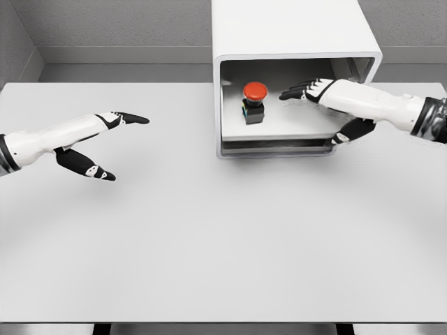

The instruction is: Slide open multi-storey tabletop storage cabinets and put open load switch and slide close multi-storey tabletop storage cabinets

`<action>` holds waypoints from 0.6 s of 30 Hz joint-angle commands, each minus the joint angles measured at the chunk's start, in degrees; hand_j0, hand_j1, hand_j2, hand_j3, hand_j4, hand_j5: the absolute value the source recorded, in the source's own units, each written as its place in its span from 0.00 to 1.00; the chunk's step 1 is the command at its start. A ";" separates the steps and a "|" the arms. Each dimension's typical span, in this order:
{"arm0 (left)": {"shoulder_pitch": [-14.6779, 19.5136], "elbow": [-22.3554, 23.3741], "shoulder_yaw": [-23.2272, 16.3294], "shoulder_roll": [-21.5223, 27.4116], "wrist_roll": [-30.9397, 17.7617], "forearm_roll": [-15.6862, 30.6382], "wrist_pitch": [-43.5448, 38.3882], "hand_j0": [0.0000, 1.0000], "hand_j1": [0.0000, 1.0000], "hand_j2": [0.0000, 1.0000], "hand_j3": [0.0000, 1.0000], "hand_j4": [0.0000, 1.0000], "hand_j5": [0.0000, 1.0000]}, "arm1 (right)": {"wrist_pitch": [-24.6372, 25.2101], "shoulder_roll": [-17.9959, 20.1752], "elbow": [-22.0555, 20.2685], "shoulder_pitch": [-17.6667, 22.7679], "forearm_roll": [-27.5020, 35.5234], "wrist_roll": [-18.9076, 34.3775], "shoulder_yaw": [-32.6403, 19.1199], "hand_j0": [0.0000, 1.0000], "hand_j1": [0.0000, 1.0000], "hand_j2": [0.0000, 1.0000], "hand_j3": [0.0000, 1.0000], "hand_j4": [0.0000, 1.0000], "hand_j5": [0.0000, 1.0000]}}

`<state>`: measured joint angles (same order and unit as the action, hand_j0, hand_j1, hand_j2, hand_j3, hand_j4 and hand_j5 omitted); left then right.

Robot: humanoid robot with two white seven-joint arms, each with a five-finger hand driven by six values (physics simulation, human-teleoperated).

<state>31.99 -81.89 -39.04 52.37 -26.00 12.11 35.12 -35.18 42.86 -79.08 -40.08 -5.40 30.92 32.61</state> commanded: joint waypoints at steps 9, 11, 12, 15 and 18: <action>0.00 0.24 0.11 0.27 -0.02 0.46 -0.12 1.00 1.00 1.00 1.00 1.00 1.00 | 0.18 -3.66 4.99 -1.32 -1.28 1.25 0.26 1.00 1.00 1.00 1.00 1.00 1.00; 0.00 0.15 0.02 0.27 -0.11 0.37 -0.12 1.00 1.00 1.00 1.00 1.00 1.00 | 0.18 -3.49 4.99 -1.14 -1.11 1.25 0.08 1.00 1.00 1.00 1.00 1.00 1.00; 0.00 0.15 0.02 0.27 -0.19 0.37 -0.12 1.00 1.00 1.00 1.00 1.00 1.00 | 0.18 -2.87 4.90 -0.97 -0.93 1.25 -0.09 1.00 1.00 1.00 1.00 1.00 1.00; -0.35 0.15 0.11 0.10 -0.37 0.37 -0.12 1.00 1.00 1.00 1.00 1.00 1.00 | 0.18 -0.33 3.58 0.44 -0.14 1.16 -1.59 1.00 1.00 1.00 1.00 1.00 1.00; -0.44 0.15 0.11 0.01 -0.37 0.37 -0.12 1.00 1.00 1.00 1.00 1.00 1.00 | 0.18 7.40 -3.18 3.51 4.34 1.07 -2.29 1.00 1.00 1.00 1.00 1.00 1.00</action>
<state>31.56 -81.71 -38.99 52.38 -26.34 12.01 35.12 -35.21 46.23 -78.77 -35.60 -3.71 32.06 30.89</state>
